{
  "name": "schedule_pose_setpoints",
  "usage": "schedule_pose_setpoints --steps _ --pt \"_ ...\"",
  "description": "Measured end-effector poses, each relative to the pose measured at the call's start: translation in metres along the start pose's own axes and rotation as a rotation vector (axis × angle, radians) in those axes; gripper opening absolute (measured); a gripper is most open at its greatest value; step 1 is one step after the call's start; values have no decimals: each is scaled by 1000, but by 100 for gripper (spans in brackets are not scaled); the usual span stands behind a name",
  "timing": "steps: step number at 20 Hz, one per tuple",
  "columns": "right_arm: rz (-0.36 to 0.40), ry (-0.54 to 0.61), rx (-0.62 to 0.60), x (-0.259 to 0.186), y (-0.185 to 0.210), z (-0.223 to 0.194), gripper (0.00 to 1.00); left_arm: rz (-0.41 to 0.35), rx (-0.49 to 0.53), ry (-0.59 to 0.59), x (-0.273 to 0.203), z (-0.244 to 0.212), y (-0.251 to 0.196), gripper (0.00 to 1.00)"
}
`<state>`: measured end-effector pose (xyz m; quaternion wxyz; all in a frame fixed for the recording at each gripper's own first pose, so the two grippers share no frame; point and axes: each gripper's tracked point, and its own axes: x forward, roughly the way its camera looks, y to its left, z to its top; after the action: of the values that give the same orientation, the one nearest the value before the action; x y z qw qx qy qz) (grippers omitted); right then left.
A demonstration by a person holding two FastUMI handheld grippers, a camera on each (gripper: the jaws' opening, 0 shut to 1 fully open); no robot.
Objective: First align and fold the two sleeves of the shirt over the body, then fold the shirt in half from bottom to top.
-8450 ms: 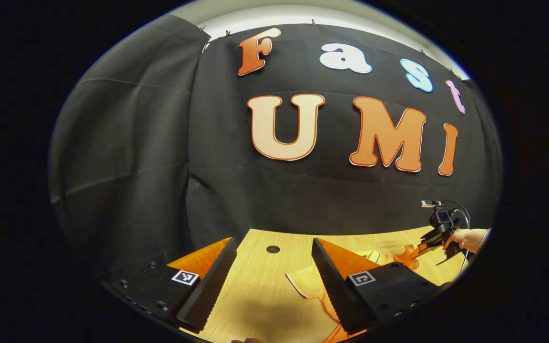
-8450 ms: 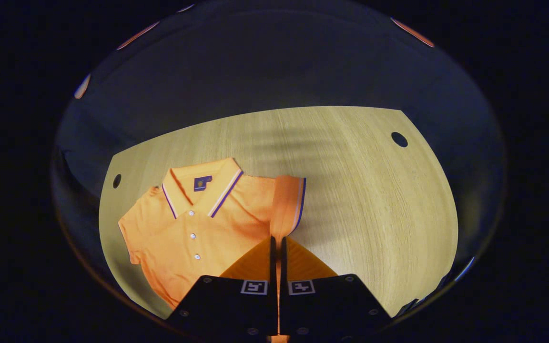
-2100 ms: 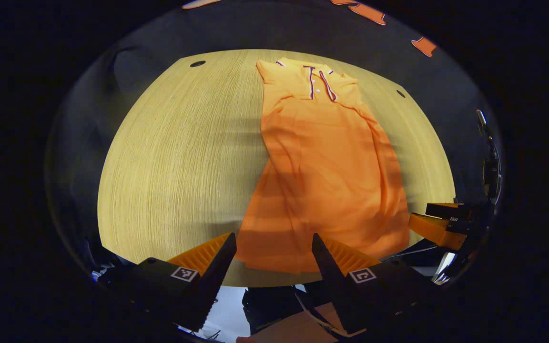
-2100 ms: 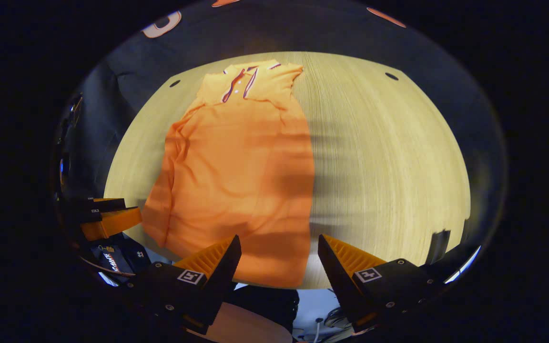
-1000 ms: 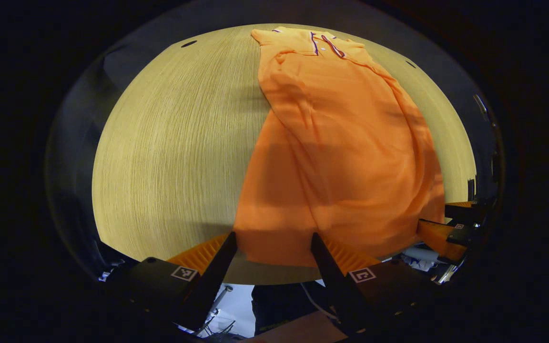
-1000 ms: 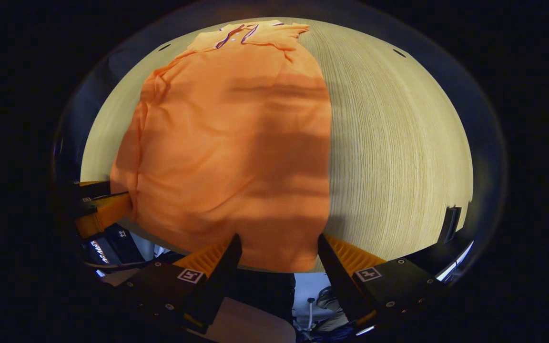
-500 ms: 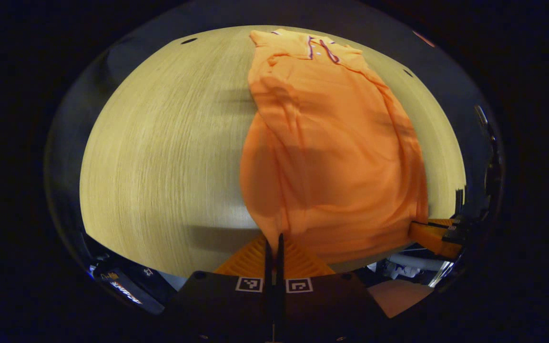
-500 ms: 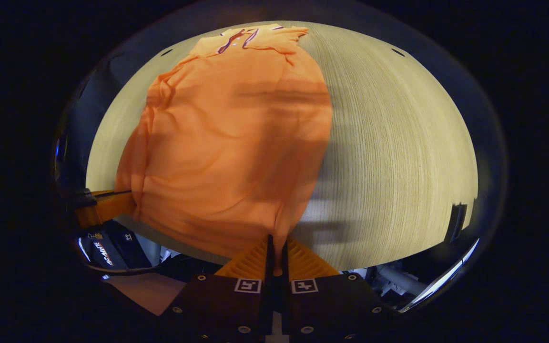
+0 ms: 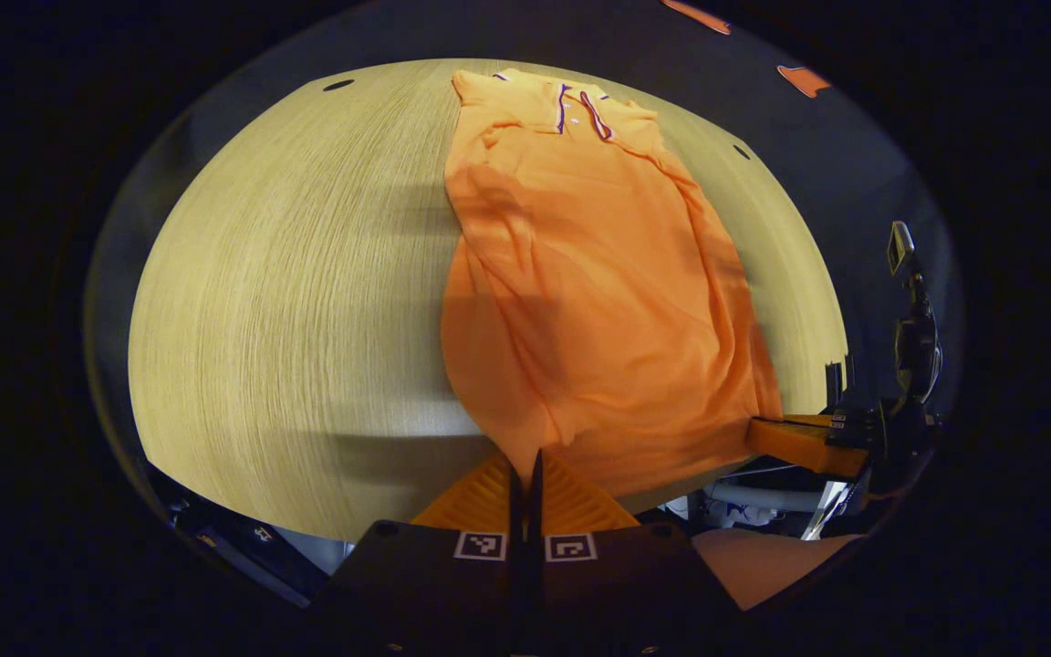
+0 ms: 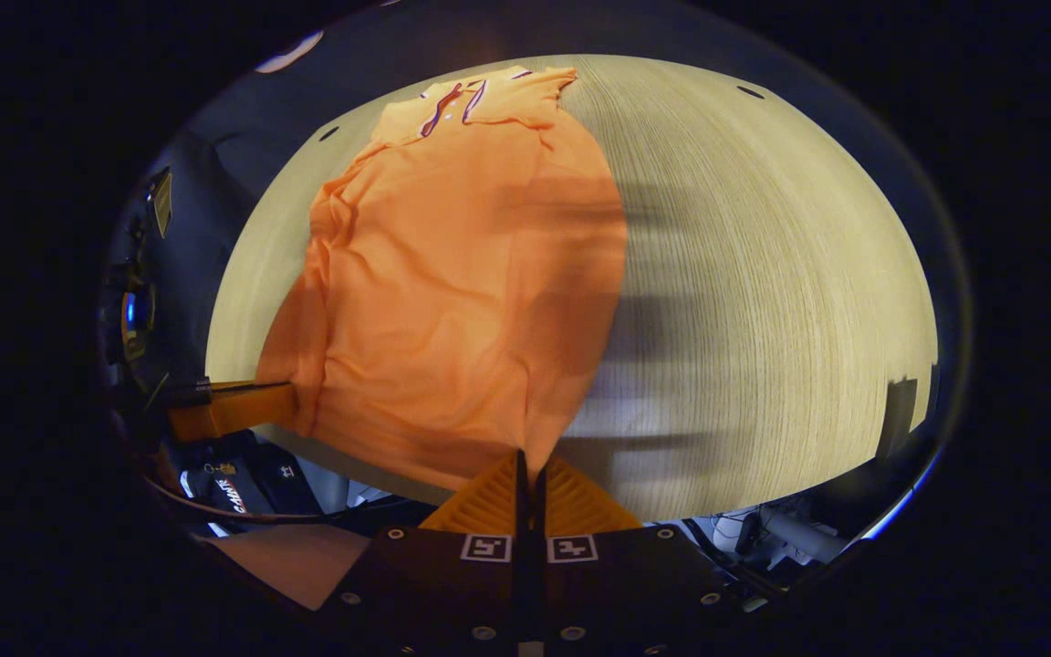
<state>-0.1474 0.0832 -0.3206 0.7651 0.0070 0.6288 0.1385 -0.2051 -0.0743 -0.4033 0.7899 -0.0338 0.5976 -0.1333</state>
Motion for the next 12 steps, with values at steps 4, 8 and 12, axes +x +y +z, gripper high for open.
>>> schedule_pose_setpoints --steps 4,8,12 --pt "15 -77 -7 -19 5 30 0 -27 2 -80 -25 34 -10 1" --pt "41 -157 -16 -35 10 71 0 -56 -12 -182 -52 82 -17 1" --pt "47 -245 -20 -50 11 117 0 -68 -28 -255 -68 128 -12 1"
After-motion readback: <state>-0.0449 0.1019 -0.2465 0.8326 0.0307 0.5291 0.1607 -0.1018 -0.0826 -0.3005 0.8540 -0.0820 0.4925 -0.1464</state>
